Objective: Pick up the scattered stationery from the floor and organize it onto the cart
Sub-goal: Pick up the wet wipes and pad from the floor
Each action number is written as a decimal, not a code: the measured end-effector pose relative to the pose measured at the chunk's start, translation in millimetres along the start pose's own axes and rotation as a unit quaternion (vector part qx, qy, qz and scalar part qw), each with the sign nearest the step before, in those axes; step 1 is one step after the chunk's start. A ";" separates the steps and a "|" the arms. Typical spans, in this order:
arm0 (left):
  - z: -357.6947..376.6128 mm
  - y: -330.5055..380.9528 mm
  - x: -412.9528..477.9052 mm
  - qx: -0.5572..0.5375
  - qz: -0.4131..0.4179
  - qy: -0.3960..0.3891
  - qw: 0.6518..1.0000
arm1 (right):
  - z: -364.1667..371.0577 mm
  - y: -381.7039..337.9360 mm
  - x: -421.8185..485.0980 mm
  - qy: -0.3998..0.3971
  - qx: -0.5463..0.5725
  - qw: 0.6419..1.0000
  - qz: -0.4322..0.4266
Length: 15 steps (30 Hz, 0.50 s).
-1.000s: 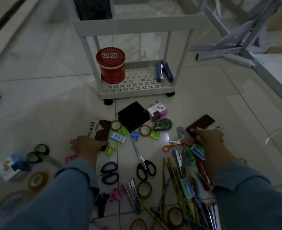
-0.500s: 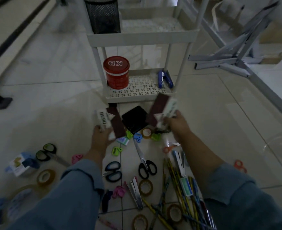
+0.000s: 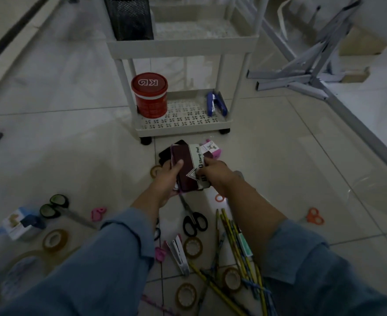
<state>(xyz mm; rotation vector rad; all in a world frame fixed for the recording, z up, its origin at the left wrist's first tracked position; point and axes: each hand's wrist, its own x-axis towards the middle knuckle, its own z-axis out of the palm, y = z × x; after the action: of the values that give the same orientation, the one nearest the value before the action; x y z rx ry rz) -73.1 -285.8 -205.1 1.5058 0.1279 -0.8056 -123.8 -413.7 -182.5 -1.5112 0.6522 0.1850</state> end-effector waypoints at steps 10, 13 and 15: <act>21.0 -10.8 26.3 -0.003 0.025 0.059 0.998 | 2.6 5.9 23.9 0.035 0.032 0.999 0.000; 26.6 11.0 19.6 -0.083 0.002 0.064 0.994 | -3.3 -21.9 12.3 0.014 0.064 0.998 0.026; 33.3 29.3 3.2 -0.123 -0.008 0.065 0.990 | -6.7 -44.3 -7.8 -0.018 0.054 0.997 0.059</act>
<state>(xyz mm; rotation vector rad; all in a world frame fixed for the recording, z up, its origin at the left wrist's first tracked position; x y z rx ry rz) -68.1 -321.3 -178.8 1.3234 0.3250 -0.6775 -109.9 -421.6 -140.0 -1.3642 0.7108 0.2626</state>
